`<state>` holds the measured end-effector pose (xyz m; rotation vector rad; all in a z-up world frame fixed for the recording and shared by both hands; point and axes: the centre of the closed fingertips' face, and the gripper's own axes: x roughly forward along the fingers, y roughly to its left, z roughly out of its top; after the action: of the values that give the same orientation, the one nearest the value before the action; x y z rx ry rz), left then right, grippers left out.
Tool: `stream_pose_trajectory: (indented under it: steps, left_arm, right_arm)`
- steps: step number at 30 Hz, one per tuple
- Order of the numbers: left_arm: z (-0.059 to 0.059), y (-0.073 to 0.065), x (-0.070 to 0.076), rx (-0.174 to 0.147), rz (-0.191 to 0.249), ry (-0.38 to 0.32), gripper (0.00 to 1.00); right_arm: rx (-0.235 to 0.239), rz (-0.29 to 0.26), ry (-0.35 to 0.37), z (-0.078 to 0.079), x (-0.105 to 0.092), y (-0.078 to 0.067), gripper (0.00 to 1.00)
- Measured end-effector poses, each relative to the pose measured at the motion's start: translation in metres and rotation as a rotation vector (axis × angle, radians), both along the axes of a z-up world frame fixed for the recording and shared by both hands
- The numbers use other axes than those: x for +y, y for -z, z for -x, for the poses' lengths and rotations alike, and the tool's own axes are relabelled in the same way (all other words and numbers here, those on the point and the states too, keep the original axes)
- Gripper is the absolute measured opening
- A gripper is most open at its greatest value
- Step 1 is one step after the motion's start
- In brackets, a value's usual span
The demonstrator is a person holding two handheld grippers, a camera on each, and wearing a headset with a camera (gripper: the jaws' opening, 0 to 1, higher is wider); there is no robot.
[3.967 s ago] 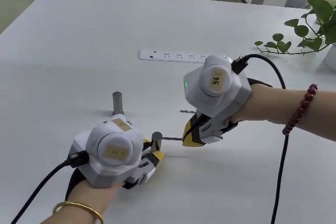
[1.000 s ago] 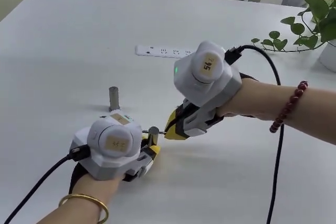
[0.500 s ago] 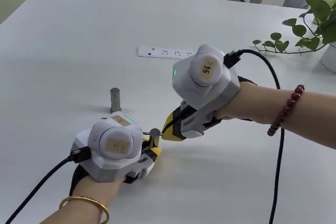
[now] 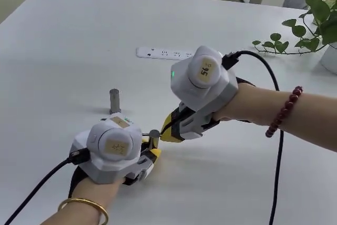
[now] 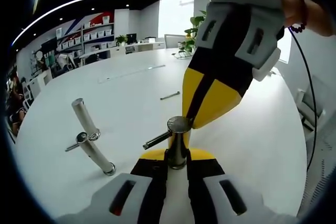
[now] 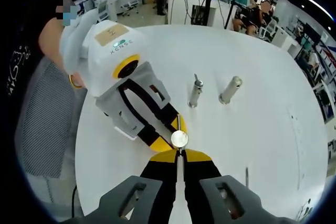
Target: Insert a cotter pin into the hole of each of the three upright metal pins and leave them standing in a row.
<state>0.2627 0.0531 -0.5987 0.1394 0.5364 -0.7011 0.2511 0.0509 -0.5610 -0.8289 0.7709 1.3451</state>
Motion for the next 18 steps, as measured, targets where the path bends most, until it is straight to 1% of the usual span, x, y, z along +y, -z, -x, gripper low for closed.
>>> stream_pose_trajectory:
  steps: [5,8,10,12,16,18]
  left_arm:
    - [0.0004,0.0001,0.0004,0.005,0.003,0.004,0.11]
    - [0.0019,0.0012,0.0015,0.022,0.017,0.004,0.12]
    - [0.0036,0.0029,0.0022,0.029,0.015,0.008,0.16]
    - [0.0044,0.0018,0.0033,0.024,0.016,0.007,0.19]
    - [0.0056,-0.0020,0.0064,0.022,0.024,0.007,0.25]
    - [0.0080,-0.0044,0.0089,0.021,0.030,0.008,0.27]
  right_arm:
    - [0.002,0.001,0.002,0.0006,0.0007,0.0008,0.00]
    - [0.007,-0.001,0.005,0.0015,0.0010,0.0016,0.00]
    - [0.009,-0.002,0.005,0.0022,0.0011,0.0020,0.02]
    - [0.008,-0.001,0.006,0.0023,0.0007,0.0022,0.04]
    - [0.014,-0.028,0.019,0.0028,0.0030,-0.0010,0.07]
    - [0.020,-0.052,0.029,0.0031,0.0060,-0.0041,0.09]
